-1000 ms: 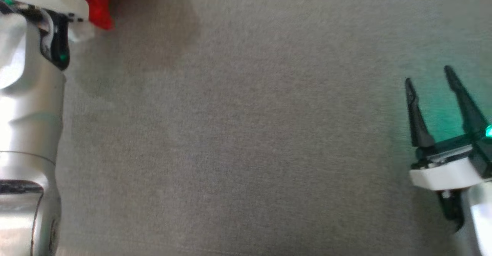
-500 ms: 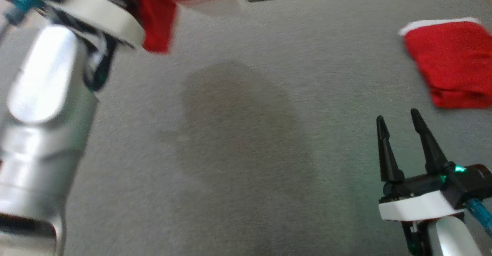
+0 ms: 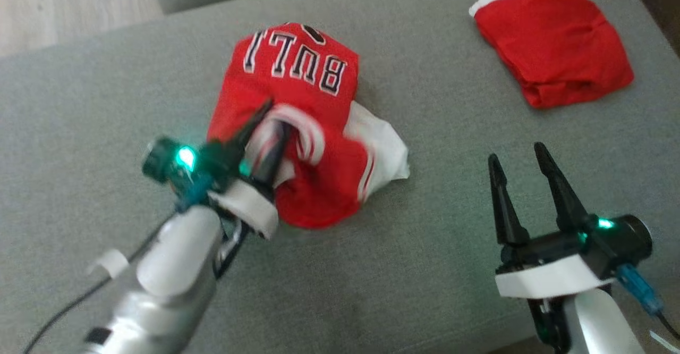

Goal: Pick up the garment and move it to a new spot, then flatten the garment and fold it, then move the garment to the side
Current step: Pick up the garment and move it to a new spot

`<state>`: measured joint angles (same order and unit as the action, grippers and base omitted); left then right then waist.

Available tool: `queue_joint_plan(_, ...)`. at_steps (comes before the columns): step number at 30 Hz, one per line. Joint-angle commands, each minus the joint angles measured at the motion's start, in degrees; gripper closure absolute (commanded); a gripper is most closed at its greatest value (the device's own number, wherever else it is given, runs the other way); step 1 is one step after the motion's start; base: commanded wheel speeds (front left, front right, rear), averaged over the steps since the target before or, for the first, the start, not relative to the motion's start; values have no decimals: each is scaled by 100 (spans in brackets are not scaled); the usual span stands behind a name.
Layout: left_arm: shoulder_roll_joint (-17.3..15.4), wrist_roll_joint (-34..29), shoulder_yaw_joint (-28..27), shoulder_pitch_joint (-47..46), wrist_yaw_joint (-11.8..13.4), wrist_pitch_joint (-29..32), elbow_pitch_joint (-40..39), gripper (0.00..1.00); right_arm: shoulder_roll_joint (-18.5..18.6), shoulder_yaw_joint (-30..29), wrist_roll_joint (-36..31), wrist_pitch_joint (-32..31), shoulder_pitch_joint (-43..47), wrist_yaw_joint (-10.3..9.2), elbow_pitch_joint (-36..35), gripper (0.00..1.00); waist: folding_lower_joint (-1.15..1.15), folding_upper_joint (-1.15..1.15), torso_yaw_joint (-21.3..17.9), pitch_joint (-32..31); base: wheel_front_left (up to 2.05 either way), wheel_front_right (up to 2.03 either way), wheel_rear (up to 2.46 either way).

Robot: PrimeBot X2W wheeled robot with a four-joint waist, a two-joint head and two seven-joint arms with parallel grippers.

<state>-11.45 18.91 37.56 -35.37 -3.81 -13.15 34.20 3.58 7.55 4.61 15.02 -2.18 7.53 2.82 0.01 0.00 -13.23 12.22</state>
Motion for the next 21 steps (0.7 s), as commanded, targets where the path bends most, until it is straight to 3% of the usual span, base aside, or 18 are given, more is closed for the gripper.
queue_joint_plan(1, 29, -36, -190, -166, 91, -122, 3, 15, -18, 160, -16, -3, -191, -4, -107, 0, -1, 0, 7, 181, 0, 0, 0)
queue_joint_plan(2, 129, -46, -204, -118, 140, -154, 139, 0, -26, 180, -33, -3, -204, -4, -55, 0, -1, 0, 48, 203, 0, 0, 0)
queue_joint_plan(6, 407, -129, -479, 89, 298, -181, -69, 0, -46, 152, -104, -3, -181, -4, 159, 0, -1, 0, 299, 130, 0, 0, 0)
queue_joint_plan(13, 480, -462, -1306, 1242, 688, -184, -1510, 0, -60, -27, -102, -3, 29, -4, 347, 0, -1, 0, 806, -482, 0, 0, 0)
queue_joint_plan(21, 572, -648, -2143, 2732, 935, -184, -2713, 0, -66, -310, -35, -3, 342, -4, 307, 0, -1, 0, 1142, -1119, 0, 0, 0)
